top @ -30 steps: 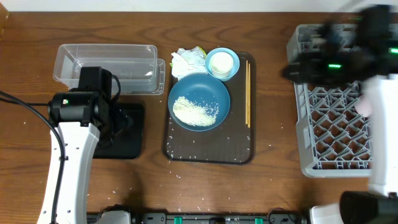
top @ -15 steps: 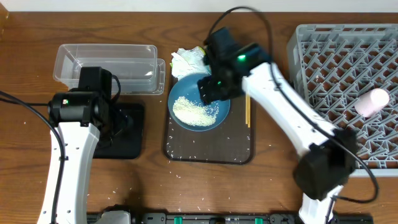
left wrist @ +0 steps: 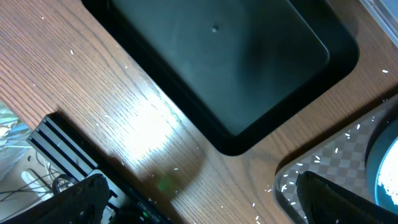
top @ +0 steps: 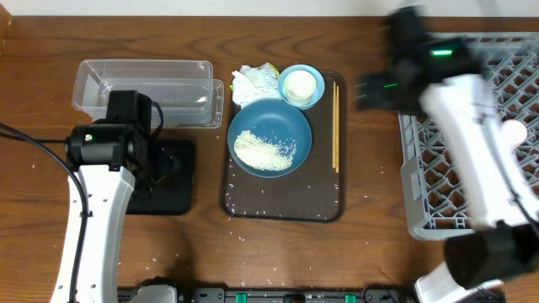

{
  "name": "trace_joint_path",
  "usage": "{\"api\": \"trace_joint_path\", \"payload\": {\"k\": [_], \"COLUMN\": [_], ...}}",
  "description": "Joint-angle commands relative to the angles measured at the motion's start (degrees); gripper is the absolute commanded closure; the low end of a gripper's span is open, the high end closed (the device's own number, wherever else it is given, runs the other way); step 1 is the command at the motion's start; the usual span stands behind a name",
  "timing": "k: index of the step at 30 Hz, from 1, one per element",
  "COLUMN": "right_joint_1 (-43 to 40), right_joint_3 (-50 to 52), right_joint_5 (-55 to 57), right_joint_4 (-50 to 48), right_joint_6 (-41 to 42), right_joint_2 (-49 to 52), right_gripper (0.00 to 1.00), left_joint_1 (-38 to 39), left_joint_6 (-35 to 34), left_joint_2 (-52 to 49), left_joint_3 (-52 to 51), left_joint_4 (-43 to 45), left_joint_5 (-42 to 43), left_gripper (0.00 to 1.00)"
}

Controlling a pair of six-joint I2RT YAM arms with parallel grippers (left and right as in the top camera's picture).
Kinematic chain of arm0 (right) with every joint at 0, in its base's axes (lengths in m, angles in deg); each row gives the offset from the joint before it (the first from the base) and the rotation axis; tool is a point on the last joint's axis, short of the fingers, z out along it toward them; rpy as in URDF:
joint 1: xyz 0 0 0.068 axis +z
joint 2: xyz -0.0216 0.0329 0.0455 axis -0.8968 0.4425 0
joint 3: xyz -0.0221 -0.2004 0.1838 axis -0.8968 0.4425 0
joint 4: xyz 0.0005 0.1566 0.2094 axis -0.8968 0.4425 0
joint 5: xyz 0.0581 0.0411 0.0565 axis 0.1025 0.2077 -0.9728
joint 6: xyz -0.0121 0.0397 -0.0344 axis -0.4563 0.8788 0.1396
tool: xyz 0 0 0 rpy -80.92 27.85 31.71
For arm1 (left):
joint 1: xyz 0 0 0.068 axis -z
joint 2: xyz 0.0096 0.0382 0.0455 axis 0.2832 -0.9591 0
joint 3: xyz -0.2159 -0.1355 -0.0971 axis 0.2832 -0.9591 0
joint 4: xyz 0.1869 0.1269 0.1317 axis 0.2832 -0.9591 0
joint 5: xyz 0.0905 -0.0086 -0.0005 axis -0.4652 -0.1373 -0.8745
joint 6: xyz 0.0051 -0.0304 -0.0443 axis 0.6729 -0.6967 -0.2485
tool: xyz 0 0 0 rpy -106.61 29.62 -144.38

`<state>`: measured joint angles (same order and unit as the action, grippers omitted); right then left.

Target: Sort waste into correct bins and load items into the dishwasher rack

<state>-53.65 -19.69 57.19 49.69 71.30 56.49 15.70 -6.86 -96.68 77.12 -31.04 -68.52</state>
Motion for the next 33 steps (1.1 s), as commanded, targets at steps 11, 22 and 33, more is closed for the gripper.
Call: {"api": "trace_joint_path", "payload": {"k": [11,22,33], "right_joint_1": [-22.29,-23.54,-23.52], "right_joint_3": [-0.94,-0.94,-0.94], "right_joint_5": [1.86,1.92,1.92], "right_joint_4": [2.36,2.36,2.36], "right_joint_6": [0.35,0.35,0.35], "right_joint_2": [-2.1,-2.1,-2.1], "right_gripper": [0.01,0.01,0.01], "left_joint_1": [-0.31,12.96,30.77], "left_joint_6": [-1.81,12.41,12.87], "left_joint_2": [0.57,0.39,-5.01], "left_joint_3": [0.83,-1.01,-0.83], "left_joint_4": [1.25,8.72,33.75], "left_joint_5": [4.39,30.05,18.69], "left_gripper": [0.01,0.01,0.02]}}
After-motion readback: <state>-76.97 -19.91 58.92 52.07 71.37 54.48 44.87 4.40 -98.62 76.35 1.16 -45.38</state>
